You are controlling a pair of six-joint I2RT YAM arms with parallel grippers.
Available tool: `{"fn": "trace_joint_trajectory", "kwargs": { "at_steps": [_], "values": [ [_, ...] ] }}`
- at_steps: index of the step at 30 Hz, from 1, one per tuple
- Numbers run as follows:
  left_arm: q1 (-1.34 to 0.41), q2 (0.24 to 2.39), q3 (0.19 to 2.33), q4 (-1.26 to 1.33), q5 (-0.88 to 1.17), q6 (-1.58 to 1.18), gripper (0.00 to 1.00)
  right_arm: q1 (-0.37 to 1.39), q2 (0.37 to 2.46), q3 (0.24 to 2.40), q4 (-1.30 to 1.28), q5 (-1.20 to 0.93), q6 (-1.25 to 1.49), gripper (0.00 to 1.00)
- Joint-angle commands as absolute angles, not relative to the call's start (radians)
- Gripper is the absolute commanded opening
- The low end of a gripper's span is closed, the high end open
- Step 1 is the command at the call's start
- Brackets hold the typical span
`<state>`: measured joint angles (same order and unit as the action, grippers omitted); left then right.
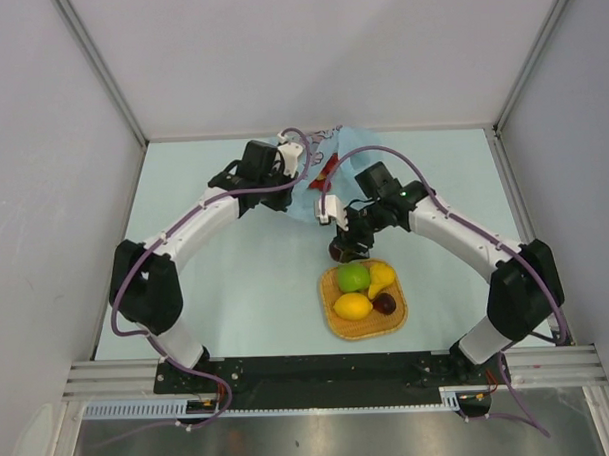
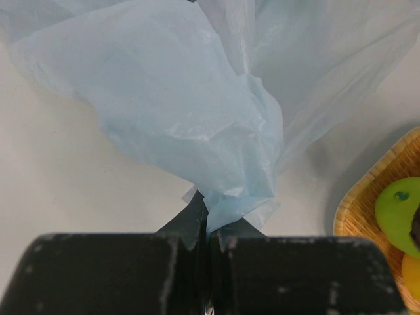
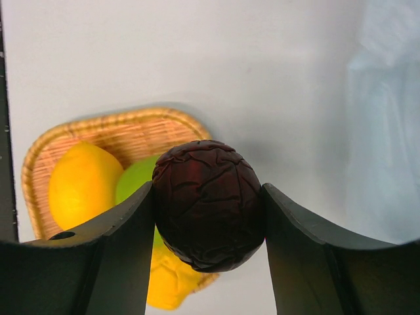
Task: Take the fake fruits out of the plastic bag
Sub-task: Place the fake fruit on the plate.
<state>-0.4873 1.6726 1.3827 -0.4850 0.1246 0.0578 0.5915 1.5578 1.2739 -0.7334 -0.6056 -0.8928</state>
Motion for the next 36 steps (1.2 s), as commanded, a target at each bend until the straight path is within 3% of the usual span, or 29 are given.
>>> {"fn": "trace_joint_trajectory", "kwargs": {
  "at_steps": [1,8,15,25,31,36],
  "values": [
    [-0.488,1.672,1.413,-0.46,0.158,0.025,0.0,0.627,1.62,1.304,-0.695,-0.654,-0.865,0.44],
    [-0.488,1.647,1.4,-0.46,0.16,0.011,0.0,0.66,1.523,1.321,-0.82,-0.62,-0.778,0.42],
    [-0.488,1.663,1.477,-0.48,0.209,-0.005,0.0,0.664,1.344,1.24,-1.095,-0.581,-0.936,0.41],
    [-0.522,1.612,1.439,-0.494,0.169,0.075,0.0,0.857,1.114,0.942,-1.016,-0.519,-0.792,0.39],
    [-0.496,1.649,1.571,-0.619,0.377,-0.038,0.0,0.934,1.109,0.908,-0.93,-0.347,-0.681,0.41],
    [-0.445,1.64,1.556,-0.673,0.543,-0.12,0.0,0.868,1.181,0.914,-0.923,-0.253,-0.729,0.4]
  ]
}}
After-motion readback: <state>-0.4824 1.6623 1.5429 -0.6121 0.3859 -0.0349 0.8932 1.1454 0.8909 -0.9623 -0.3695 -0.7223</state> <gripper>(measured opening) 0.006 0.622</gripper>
